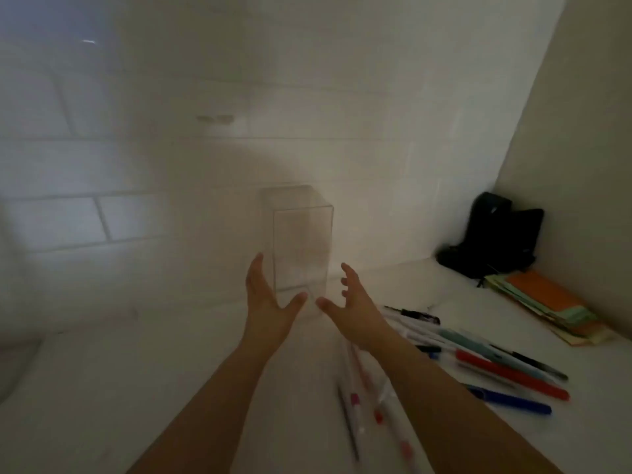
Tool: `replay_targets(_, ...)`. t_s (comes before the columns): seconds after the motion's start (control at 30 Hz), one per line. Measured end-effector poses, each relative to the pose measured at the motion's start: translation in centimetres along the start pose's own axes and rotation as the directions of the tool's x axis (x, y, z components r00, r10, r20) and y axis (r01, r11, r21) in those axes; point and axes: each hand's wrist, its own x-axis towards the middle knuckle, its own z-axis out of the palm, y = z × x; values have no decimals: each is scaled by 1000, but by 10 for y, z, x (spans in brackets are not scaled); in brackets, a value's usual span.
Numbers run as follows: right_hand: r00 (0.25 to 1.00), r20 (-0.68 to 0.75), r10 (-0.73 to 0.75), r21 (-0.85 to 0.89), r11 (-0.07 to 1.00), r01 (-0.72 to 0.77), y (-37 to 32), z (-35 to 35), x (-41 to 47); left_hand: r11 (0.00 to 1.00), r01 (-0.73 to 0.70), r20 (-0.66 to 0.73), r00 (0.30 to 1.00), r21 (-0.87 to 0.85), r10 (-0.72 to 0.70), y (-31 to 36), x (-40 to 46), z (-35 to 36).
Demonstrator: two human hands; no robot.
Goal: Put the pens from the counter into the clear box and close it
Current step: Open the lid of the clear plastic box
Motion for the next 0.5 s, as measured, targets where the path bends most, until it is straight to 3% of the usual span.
replay_targets(0.17, 995, 84, -50, 108, 993, 41, -9, 13, 17, 997, -61, 120, 991, 38, 56, -11, 9, 4)
replay_targets(0.3, 999, 26, -28, 40, 999, 26, -2, 8, -4, 993, -97, 143, 986, 65, 87, -3, -12, 7)
replay_targets(0.5, 999, 24, -28, 88, 996, 25, 0, -19, -65, 989, -142, 206, 970, 51, 129, 17, -66, 16)
